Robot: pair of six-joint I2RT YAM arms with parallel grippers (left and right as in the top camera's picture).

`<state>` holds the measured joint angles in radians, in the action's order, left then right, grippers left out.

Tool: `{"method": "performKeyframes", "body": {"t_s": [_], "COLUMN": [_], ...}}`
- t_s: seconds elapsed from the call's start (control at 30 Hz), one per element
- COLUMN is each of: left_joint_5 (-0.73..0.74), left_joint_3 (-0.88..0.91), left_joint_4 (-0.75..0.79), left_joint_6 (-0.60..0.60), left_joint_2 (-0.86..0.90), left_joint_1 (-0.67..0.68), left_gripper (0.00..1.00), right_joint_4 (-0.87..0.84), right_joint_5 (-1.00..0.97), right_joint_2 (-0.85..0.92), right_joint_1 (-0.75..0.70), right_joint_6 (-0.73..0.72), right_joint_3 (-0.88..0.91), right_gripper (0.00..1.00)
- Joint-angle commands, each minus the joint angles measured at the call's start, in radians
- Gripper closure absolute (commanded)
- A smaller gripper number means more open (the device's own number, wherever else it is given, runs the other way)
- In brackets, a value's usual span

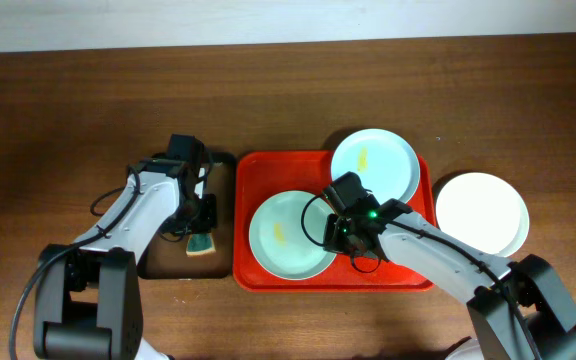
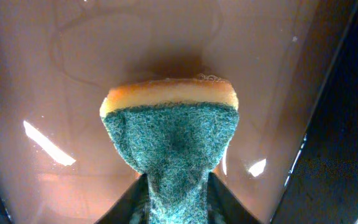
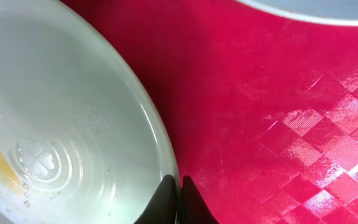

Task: Clean dirty plates on tray and stack at the side
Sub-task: 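Lower the left gripper onto the sponge in the black tray and grasp, then lift the sponge with the left gripper and carry it over the blue plate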

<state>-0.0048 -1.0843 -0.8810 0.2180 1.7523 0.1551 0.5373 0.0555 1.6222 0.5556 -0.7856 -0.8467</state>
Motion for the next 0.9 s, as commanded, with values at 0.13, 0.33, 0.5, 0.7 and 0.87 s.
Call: {"method": "performKeyframes", "body": {"t_s": [0.13,0.33,0.5,0.7,0.87], "left_joint_5": [0.011,0.008,0.008,-0.019,-0.022], "left_joint_3": [0.005,0.062,0.066,-0.023,-0.013], "left_joint_4": [-0.017,0.043,0.048,0.006,-0.024], "left_joint_6": [0.02,0.028,0.028,0.027,0.027], "left_joint_2": [0.005,0.005,0.003,-0.152,-0.204], "left_joint_1": [-0.001,0.0,-0.002,-0.002,0.0], "left_gripper": [0.82,0.73,1.0,1.0,1.0], "right_joint_4": [0.008,0.008,0.008,-0.006,-0.03], "right_joint_5": [-0.038,-0.038,-0.03,-0.01,-0.019], "right_joint_2": [0.008,0.008,0.008,0.008,0.008], "right_joint_1": [0.006,0.006,0.006,0.007,0.007], "right_joint_6": [-0.005,-0.005,-0.005,-0.005,-0.005], "right_joint_3": [0.014,0.014,0.014,0.014,0.014], "right_gripper": [0.96,0.96,0.88,0.77,0.96]}}
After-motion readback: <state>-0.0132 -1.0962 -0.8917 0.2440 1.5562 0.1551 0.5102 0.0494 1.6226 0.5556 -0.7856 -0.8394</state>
